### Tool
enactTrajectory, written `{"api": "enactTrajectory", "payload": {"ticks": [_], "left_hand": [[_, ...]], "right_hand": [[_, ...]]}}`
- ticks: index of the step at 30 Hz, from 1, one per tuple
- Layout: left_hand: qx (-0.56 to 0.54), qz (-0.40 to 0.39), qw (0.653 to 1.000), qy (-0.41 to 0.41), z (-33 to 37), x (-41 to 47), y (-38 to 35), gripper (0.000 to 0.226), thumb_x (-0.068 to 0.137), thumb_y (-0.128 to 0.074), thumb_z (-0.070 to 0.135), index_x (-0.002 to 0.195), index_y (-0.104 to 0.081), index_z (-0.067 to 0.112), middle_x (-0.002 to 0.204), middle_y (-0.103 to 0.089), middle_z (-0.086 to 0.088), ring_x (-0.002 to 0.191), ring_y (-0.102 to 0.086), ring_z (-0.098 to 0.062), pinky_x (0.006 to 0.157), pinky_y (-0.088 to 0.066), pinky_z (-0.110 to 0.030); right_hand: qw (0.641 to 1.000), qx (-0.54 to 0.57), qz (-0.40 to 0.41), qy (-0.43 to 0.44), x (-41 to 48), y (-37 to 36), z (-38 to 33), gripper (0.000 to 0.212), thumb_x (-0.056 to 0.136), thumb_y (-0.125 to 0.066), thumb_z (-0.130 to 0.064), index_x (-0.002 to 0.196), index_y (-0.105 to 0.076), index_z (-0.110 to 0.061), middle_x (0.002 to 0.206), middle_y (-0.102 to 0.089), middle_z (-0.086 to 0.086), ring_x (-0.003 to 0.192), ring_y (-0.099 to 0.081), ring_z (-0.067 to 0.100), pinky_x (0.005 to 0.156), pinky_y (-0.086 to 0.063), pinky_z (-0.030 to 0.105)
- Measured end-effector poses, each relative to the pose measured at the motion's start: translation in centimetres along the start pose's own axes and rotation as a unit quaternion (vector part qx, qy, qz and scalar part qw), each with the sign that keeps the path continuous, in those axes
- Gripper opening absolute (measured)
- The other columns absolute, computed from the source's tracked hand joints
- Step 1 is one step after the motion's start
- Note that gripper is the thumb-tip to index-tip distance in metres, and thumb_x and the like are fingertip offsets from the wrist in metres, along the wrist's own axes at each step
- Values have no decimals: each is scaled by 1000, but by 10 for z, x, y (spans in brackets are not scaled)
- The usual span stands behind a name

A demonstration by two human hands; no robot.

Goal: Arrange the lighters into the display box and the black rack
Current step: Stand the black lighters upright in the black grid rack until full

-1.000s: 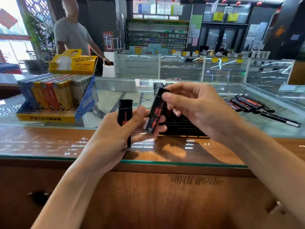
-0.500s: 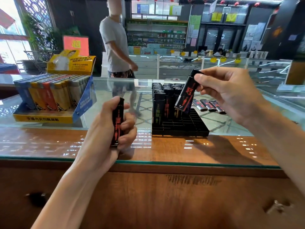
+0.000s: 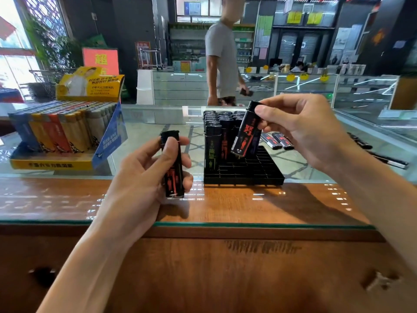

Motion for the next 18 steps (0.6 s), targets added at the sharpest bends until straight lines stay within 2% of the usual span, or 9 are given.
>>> {"api": "enactTrajectory", "payload": {"ticks": [5,8,11,14,18], "left_hand": [[20,3,1000,6,-2,3,-1,30,84,-53,37,98,-69,17,60,-48,0,45,-41,-11,40,-38,-20],[29,3,999,13,-4,4,0,30,88,-50,35,101,-69,16,61,-47,1,46,-40,-10,41,-38,-21],[34,-3,999,24,-6,6,0,31,93,-45,32,108,-66,14,65,-50,1,50,-42,-11,47,-36,-22],[36,-6,999,38,-9,7,1,31,92,-46,28,112,-63,12,68,-52,1,53,-45,-11,50,-39,-23],[28,-17,998,53,-13,8,2,32,90,-48,22,117,-61,12,72,-57,1,58,-50,-10,54,-43,-27]], "right_hand": [[994,-88,54,47,3,20,-8,6,82,-70,-7,82,-70,-13,63,-70,-8,58,-62,6,62,-51,16],[992,-100,70,41,3,31,-6,6,82,-69,-7,82,-69,-13,61,-69,-7,58,-59,11,64,-52,24],[990,-113,77,31,3,37,-1,4,83,-69,-8,86,-69,-9,68,-69,1,59,-59,15,69,-52,33],[988,-128,76,30,5,43,5,8,83,-69,-7,91,-69,-8,66,-69,-7,58,-61,5,70,-54,23],[983,-162,79,40,12,51,14,17,83,-68,-6,101,-67,-7,62,-68,-13,57,-62,-1,62,-51,13]]}}
Point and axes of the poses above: each hand's wrist, its own x-axis towards the middle knuckle, its own y-axis out of the back of the hand, z = x × y, the point moved 7 cm from there along x, towards the middle knuckle
